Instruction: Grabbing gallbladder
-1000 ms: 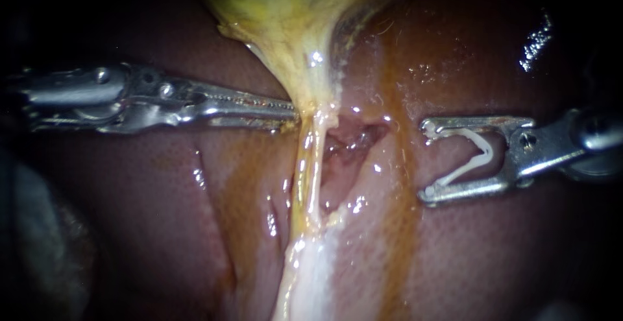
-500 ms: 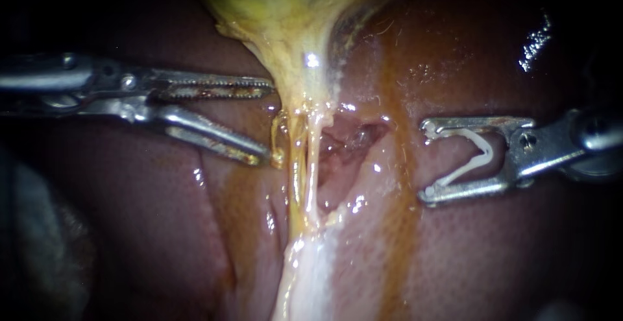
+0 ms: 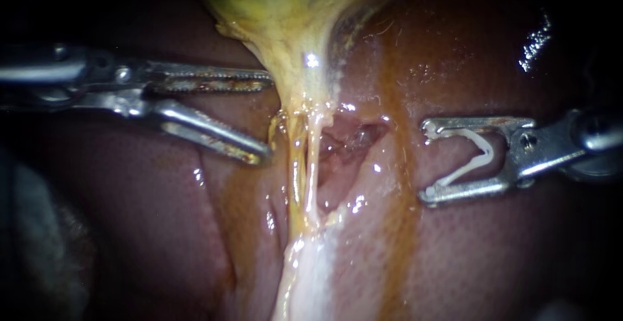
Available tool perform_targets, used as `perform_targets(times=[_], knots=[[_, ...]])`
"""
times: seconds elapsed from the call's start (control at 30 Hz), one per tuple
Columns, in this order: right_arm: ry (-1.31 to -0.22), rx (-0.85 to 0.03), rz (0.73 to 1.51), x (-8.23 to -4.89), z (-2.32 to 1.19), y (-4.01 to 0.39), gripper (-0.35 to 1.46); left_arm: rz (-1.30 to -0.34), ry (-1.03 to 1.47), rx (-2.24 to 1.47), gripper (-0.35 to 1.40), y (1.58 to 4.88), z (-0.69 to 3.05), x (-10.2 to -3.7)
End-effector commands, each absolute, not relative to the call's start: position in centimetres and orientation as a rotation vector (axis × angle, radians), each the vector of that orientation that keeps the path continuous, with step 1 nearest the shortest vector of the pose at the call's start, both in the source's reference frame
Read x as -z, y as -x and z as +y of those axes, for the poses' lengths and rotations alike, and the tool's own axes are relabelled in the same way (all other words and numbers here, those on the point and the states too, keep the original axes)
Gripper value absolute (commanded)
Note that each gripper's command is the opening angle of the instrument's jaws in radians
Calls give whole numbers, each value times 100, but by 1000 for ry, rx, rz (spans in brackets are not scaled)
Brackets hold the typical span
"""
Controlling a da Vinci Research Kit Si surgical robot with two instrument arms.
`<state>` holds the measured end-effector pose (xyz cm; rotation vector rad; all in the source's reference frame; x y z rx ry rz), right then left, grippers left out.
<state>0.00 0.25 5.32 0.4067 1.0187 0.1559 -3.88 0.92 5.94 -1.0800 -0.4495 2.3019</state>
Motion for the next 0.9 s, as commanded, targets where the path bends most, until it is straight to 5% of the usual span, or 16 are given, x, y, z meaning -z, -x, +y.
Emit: perform_targets(times=[0.03, 0.5, 0.9], knots=[[-407, -156, 1018, -532, 25, -1, 50, -446, 1077, -2303, 51, 389, 92, -598], [-407, -156, 1019, -531, 24, 0, 50, -444, 1062, -2293, 32, 385, 86, -631], [-407, -156, 1018, -532, 25, -1, 50, -448, 1054, -2286, -6, 390, 87, -626]])
